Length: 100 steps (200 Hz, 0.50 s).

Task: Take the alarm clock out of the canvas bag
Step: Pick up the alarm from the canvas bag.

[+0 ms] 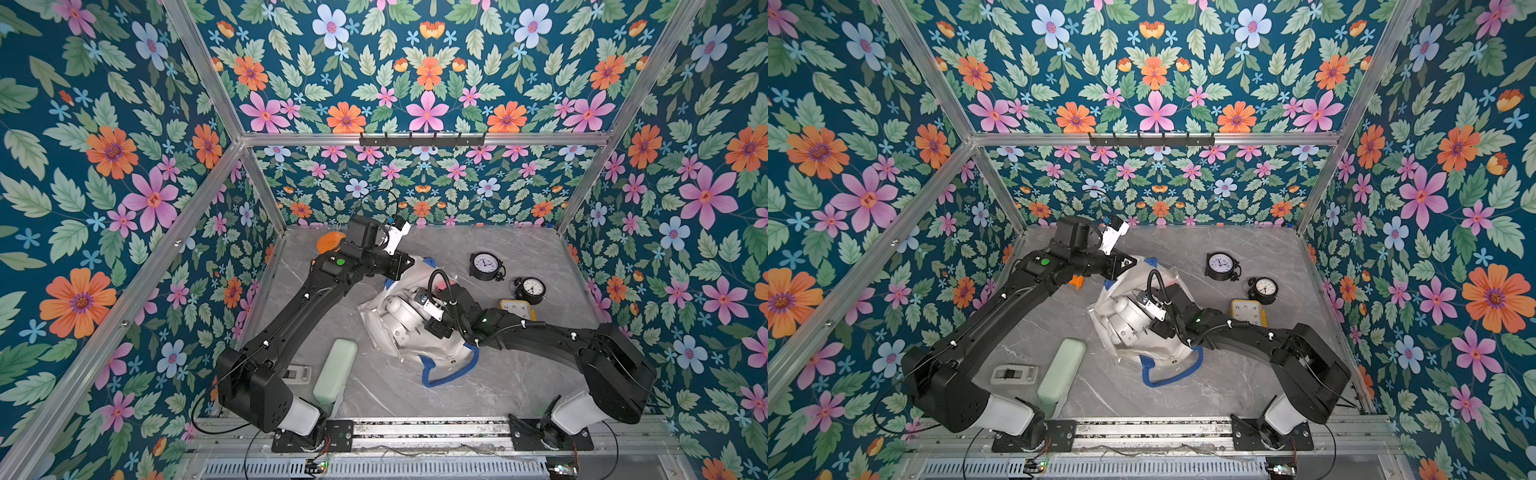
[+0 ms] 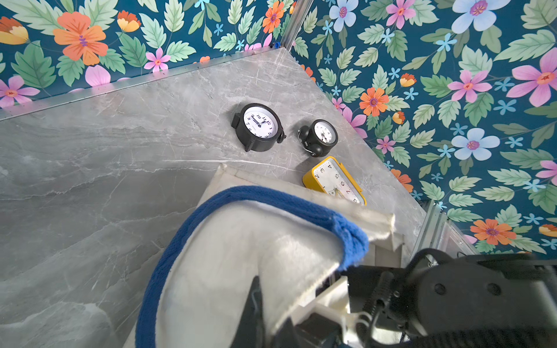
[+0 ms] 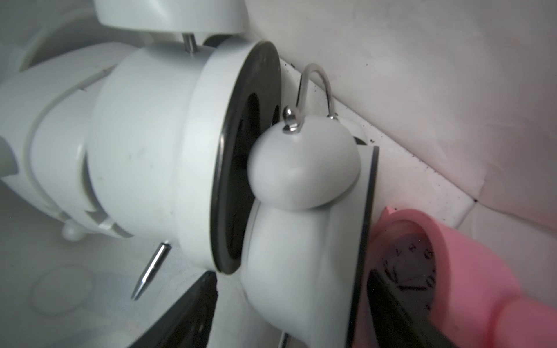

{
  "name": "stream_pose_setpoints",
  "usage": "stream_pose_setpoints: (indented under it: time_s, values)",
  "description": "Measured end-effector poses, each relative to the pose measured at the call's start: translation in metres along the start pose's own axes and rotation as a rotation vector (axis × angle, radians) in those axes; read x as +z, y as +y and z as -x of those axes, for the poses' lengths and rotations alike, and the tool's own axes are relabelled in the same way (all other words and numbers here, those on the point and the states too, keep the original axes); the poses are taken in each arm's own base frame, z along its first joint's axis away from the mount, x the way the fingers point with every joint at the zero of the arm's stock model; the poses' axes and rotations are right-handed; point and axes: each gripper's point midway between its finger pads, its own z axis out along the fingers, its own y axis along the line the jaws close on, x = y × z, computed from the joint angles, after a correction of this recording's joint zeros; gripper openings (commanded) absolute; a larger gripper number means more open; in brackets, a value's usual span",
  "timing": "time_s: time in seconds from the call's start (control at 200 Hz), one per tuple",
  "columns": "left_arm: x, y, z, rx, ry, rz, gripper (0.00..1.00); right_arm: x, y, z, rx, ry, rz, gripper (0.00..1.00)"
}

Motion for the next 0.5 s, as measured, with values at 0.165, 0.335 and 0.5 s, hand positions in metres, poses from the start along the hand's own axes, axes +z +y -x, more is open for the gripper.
stream_pose_setpoints:
  time_s: [0.165, 0.335, 0.5]
  values:
    - [0.0, 0.0, 0.0, 0.0, 0.0, 0.0, 0.0, 0.008, -0.004, 0.0, -0.051, 0.02, -0.018, 0.78]
    - [0.0, 0.0, 0.0, 0.001, 0.0, 0.0, 0.0, 0.012, -0.011, -0.004, -0.101, 0.041, -0.052, 0.76]
    - [-0.001, 0.0, 0.0, 0.0, 0.003, 0.0, 0.0, 0.013, -0.022, -0.004, -0.128, 0.047, -0.083, 0.73]
